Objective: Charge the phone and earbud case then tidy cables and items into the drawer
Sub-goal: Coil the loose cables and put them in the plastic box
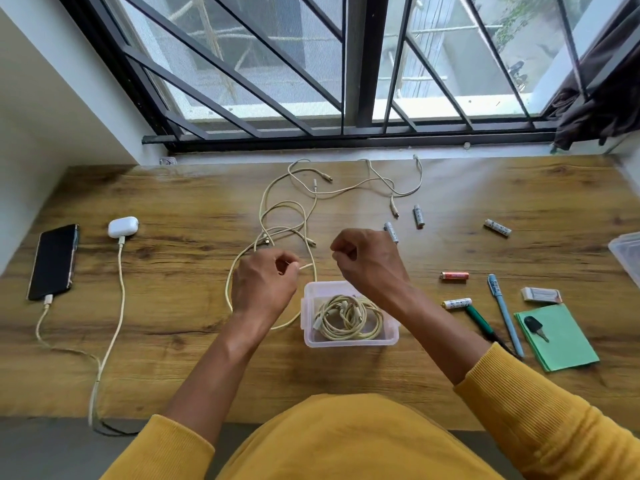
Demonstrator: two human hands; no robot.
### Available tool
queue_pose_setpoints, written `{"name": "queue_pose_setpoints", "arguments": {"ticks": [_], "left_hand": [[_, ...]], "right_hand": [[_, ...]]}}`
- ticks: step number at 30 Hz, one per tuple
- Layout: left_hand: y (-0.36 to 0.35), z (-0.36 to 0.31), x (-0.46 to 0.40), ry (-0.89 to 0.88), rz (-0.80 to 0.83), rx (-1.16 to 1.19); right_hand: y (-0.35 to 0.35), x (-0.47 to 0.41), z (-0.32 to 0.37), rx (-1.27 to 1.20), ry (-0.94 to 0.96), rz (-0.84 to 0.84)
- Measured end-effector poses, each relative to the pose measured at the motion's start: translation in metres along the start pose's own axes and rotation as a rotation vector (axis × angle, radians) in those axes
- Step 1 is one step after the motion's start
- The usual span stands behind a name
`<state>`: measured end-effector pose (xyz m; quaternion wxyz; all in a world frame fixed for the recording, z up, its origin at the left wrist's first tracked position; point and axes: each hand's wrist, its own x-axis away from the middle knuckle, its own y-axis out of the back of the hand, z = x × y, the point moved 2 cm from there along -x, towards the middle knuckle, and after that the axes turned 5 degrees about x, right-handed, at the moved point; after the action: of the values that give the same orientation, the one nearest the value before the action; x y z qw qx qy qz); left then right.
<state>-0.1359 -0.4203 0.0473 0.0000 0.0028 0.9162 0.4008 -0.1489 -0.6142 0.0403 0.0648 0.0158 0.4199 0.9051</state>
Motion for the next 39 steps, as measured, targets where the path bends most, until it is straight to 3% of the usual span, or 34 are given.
{"name": "queue_pose_setpoints", "arguments": {"ticks": [5,15,23,29,32,35,39], "left_hand": [[0.011,0.011,-0.026,0.046,-0.077,0.040],[0.005,0.037,-0.061,0.177,-0.033,0.131],[0.002,0.053,-0.074,0.248,-0.053,0.066],[0.001,0.054,-0.080,0.245,-0.073,0.083],[0.003,0.050,-0.082,0.229,-0.026,0.219],[0.013,0.026,-0.086,0.225,-0.001,0.478],[0.037,-0.019,-0.093,0.152,0.001,0.719]], "right_hand": [[-0.006,-0.030,0.003,0.006,-0.051,0.037],[-0.042,-0.077,0.002,0.072,-0.132,0.150],[-0.073,-0.103,-0.001,0.055,-0.250,0.233],[-0.072,-0.108,0.003,-0.193,-0.301,0.216],[-0.056,-0.105,0.016,-0.510,-0.275,0.234],[-0.031,-0.103,0.038,-0.735,-0.137,0.258],[-0.005,-0.096,0.070,-0.831,0.068,0.268]]}}
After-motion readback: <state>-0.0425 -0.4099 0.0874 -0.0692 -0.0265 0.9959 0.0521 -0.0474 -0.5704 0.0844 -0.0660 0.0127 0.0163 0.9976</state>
